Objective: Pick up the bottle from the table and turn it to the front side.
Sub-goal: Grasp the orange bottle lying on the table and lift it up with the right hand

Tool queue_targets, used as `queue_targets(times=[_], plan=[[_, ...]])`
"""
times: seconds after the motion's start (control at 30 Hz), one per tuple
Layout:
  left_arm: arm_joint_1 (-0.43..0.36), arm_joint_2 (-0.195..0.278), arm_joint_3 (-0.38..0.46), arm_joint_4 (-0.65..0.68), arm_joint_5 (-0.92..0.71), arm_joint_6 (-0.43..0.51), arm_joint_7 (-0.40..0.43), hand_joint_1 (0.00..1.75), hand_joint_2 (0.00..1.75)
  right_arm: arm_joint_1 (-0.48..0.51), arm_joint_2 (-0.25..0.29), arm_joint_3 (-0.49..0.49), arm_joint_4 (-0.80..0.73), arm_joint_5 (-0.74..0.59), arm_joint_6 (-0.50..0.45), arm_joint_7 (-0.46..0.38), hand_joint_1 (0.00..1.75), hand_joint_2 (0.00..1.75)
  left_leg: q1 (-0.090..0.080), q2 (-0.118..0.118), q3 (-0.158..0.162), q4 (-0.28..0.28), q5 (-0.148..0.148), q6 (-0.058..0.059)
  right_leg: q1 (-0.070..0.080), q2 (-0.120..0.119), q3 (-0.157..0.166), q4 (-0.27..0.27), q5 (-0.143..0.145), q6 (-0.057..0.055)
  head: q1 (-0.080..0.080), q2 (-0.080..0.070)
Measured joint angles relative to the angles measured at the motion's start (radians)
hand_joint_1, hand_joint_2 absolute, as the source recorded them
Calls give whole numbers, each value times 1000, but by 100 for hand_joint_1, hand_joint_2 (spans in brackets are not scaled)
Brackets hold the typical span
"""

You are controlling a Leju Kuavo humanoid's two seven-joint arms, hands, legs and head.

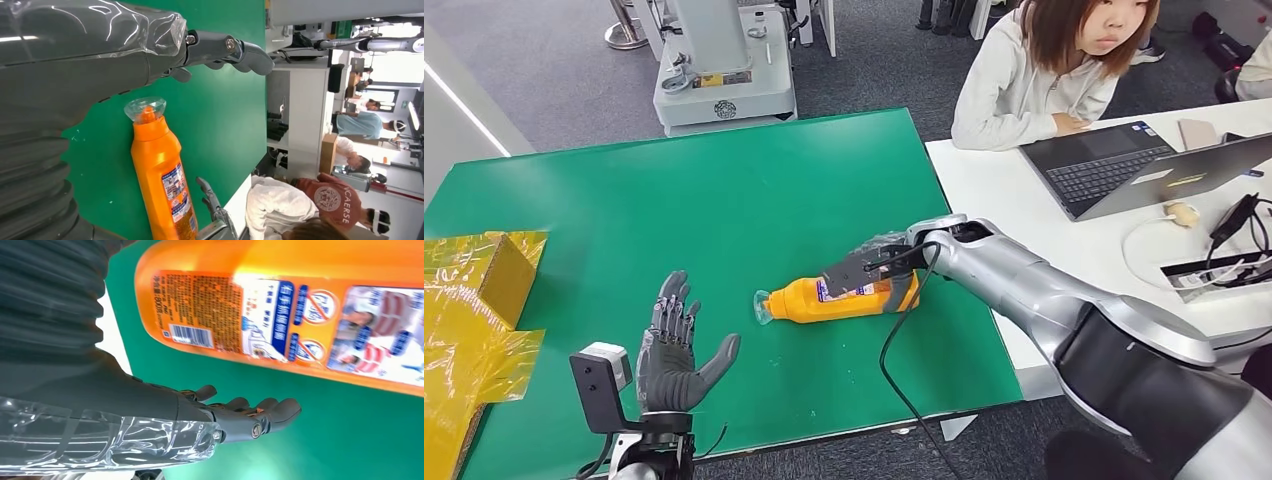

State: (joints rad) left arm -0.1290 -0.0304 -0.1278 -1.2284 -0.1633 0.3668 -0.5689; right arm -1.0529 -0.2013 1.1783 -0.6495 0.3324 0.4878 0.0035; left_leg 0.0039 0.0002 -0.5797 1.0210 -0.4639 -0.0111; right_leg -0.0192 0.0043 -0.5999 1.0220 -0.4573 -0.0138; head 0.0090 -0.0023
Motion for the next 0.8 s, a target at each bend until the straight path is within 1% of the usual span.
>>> queue_targets(times=[0.27, 0.53, 0.7, 0.73, 0.77, 0.8], plan=[[-2, -5, 0, 0, 1, -7, 0, 0, 175, 17, -23, 44, -14, 19, -15, 14, 0, 175, 0, 0, 0, 0, 0, 0, 0, 0, 0, 0, 0, 0, 0, 0], [-22, -6, 0, 23, 11, -1, -4, 0, 175, 63, -27, 54, -21, 34, -98, 13, 0, 175, 0, 0, 0, 0, 0, 0, 0, 0, 0, 0, 0, 0, 0, 0], [-27, -6, 0, 34, 13, 4, -4, 0, 175, 86, -27, 54, -21, 38, -111, 9, 0, 175, 0, 0, 0, 0, 0, 0, 0, 0, 0, 0, 0, 0, 0, 0], [-28, -6, 0, 36, 14, 4, -4, 0, 175, 88, -27, 54, -21, 38, -111, 9, 12, 175, 0, 0, 0, 0, 0, 0, 0, 0, 0, 0, 0, 0, 0, 0], [-28, -6, 0, 37, 14, 5, -4, 0, 175, 90, -27, 54, -21, 38, -111, 8, 43, 175, 0, 0, 0, 0, 0, 0, 0, 0, 0, 0, 0, 0, 0, 0], [-29, -6, 0, 39, 14, 6, -4, 0, 175, 91, -27, 54, -21, 39, -113, 7, 79, 175, 0, 0, 0, 0, 0, 0, 0, 0, 0, 0, 0, 0, 0, 0]])
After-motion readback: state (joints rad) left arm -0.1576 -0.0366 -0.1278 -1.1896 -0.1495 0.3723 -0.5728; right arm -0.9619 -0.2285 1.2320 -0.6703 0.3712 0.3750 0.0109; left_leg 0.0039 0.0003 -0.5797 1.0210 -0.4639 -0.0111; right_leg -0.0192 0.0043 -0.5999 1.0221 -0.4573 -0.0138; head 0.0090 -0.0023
